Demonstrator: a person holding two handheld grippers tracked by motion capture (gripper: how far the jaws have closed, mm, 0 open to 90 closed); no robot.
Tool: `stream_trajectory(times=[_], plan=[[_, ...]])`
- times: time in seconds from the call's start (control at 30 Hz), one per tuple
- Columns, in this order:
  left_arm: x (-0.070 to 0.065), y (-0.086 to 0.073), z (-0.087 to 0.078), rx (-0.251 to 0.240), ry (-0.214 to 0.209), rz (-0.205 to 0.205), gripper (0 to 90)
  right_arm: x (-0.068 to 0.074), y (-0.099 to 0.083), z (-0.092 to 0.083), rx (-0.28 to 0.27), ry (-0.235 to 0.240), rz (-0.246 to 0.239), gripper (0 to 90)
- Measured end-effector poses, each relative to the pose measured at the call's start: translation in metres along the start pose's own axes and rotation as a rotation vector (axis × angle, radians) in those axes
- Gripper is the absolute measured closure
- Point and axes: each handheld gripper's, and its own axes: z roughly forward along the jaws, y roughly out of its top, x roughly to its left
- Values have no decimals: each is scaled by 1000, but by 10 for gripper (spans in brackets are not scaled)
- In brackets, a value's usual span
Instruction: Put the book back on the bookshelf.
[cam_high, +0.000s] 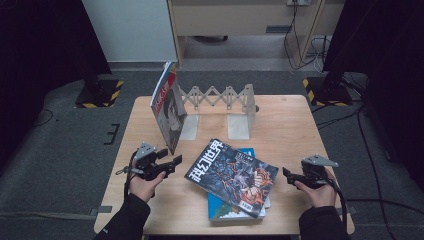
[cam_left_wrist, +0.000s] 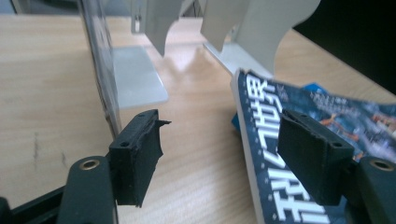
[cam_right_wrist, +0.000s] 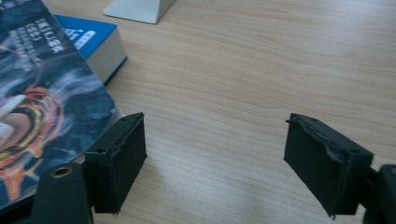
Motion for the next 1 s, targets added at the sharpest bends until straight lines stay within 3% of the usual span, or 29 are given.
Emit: stream_trajectory(times=[0.27, 0.43, 0.6, 0.8, 1.0], plan=[[-4, -12, 9, 21, -50, -10, 304, 15, 8, -5, -39, 53, -18, 245], [-9, -20, 19, 69, -78, -5, 289, 27, 14, -7, -70, 86, -21, 275], [-13, -25, 28, 110, -103, -11, 284, 36, 15, -6, -62, 126, -28, 289], [-18, -29, 35, 159, -108, 11, 283, 49, 15, -1, -50, 156, -49, 286], [-18, -34, 43, 186, -154, -36, 283, 58, 14, 6, -33, 184, -59, 269]])
